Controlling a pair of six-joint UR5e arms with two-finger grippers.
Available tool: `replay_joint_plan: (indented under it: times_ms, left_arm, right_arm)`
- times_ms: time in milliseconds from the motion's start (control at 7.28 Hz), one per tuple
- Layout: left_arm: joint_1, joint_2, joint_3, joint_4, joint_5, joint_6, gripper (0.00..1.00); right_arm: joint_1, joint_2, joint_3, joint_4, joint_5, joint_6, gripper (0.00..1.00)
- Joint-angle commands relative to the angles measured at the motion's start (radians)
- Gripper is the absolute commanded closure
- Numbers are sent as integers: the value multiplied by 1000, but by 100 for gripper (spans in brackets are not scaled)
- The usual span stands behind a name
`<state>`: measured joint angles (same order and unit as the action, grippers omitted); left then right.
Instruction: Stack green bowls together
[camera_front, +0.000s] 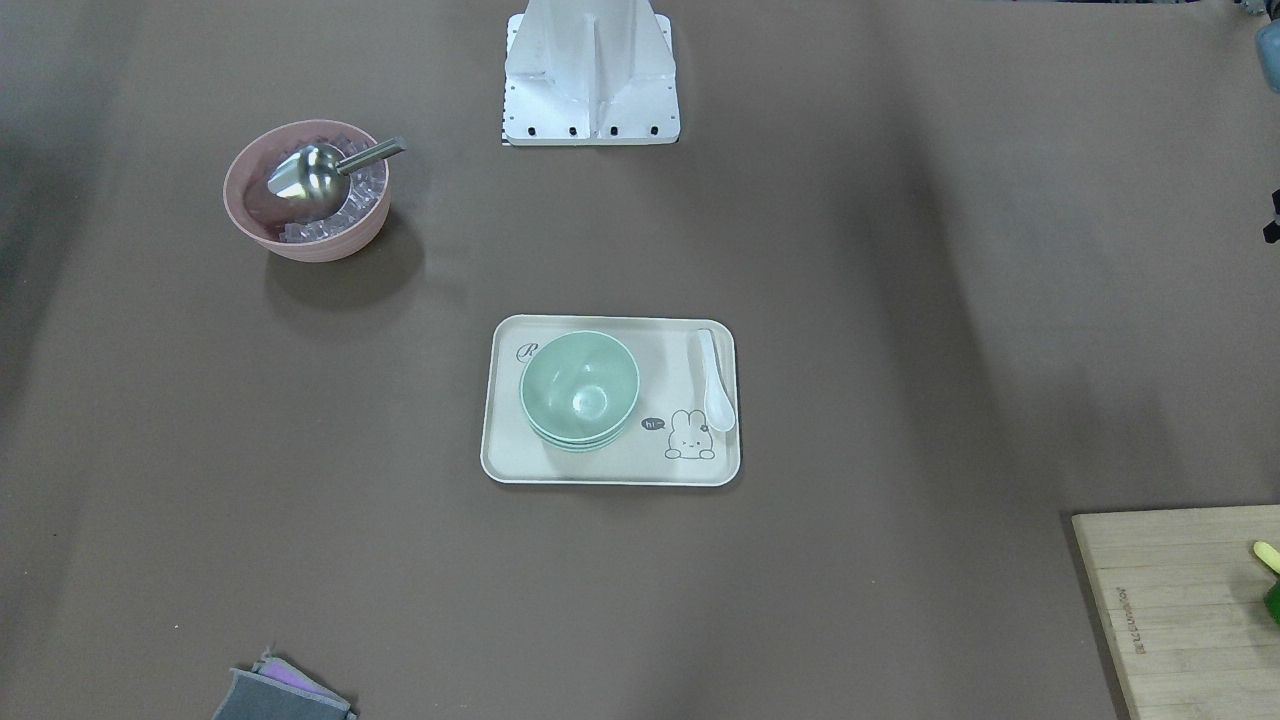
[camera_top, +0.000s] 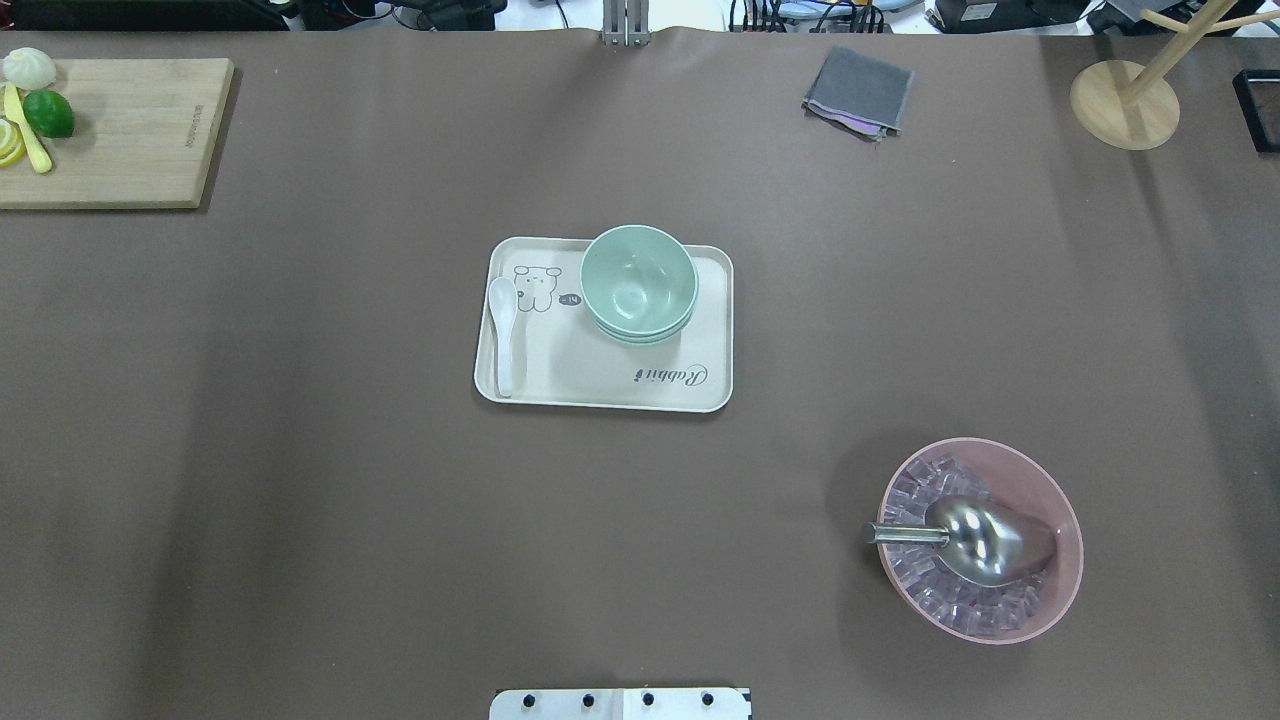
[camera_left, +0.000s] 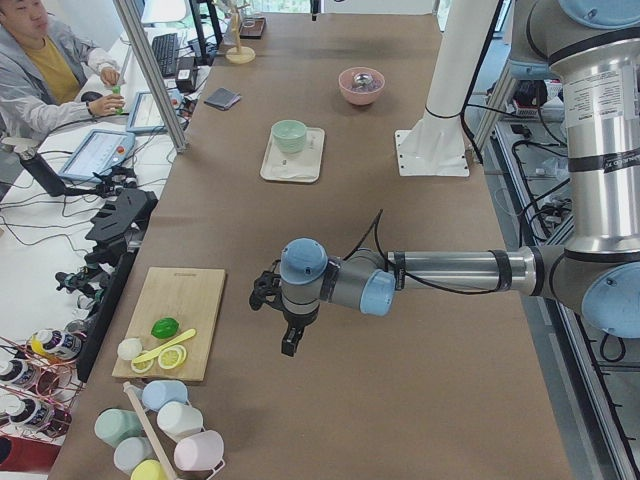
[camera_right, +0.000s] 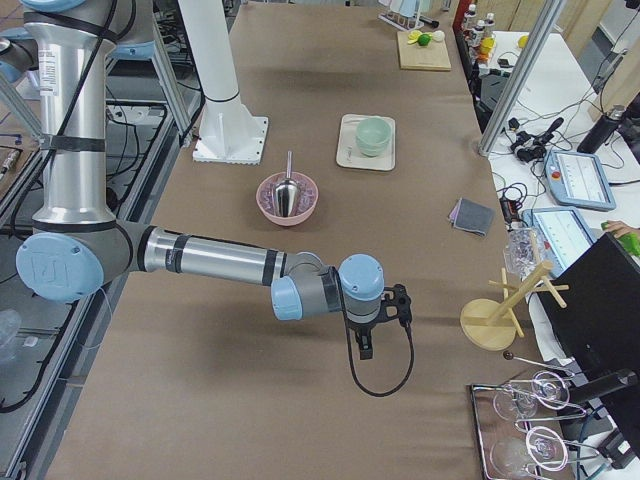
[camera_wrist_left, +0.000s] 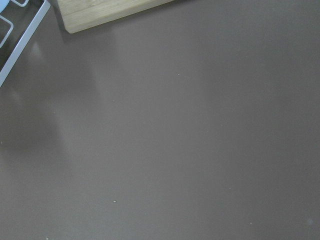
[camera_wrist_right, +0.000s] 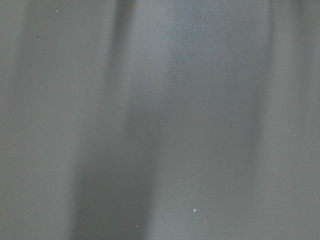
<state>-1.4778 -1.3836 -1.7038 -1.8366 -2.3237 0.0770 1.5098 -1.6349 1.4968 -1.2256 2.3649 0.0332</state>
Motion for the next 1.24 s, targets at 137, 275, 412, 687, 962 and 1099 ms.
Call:
replay_joint_plan:
  times_ms: [137,275,412,687,962,1099]
  left_arm:
    - [-9,-20,-29,173,-49,-3,1]
    - [-16,-34,-39,231,-51,18,1]
    - [-25,-34,-36,232,-48,88,1]
    - [-44,-26,-40,264,-51,139,1]
    - [-64,-25,-40,263,-52,132,1]
    - [-61,-34,-30,264,-51,129,1]
  right_arm:
    - [3,-8,-1,8,-10,-12,0]
    - [3,-13,-12,8,-15,-12,0]
    - [3,-2,-38,9,-1,-10,0]
    - [1,36,-36,-6,-7,-6,0]
    - [7,102,-24,-128,-3,-12,0]
    - [7,95,-24,-133,-1,-13,0]
